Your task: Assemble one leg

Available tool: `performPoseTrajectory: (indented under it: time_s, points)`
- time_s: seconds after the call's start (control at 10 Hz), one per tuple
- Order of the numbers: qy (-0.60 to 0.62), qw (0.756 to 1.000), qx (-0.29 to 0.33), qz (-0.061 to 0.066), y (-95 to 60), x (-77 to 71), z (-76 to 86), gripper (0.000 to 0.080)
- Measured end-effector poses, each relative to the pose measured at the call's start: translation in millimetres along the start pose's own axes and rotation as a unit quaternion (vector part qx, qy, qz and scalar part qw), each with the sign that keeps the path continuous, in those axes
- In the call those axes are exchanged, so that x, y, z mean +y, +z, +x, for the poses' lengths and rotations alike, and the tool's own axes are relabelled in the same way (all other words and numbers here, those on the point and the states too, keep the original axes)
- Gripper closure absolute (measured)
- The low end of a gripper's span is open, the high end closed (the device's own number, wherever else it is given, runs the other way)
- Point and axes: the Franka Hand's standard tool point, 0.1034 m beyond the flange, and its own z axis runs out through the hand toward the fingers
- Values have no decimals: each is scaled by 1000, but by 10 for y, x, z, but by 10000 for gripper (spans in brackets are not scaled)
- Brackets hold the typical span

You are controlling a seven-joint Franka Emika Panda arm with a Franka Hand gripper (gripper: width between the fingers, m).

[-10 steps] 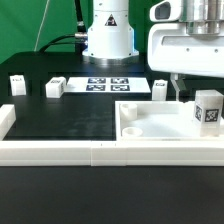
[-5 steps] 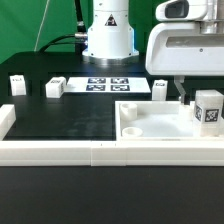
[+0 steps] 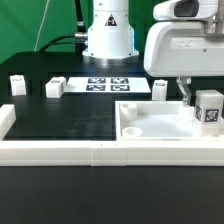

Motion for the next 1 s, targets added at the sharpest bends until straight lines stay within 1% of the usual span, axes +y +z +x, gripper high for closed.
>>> performPoseTrajectory:
  time_s: [0.1, 0.2, 0.5, 0.6, 0.7, 0.8, 1.0]
  points:
    - [0, 1000, 0, 0, 0, 6, 1, 495]
    - [1, 1000, 0, -1, 0, 13, 1, 509]
    - [38, 999, 5, 0, 4, 11, 5, 509]
    - [119, 993, 16, 1, 4, 15, 1, 509]
    - [200, 980, 23, 1, 2, 18, -2, 509]
    - [255, 967, 24, 3, 2, 22, -5, 509]
    - [383, 924, 22, 10, -1, 44, -5, 509]
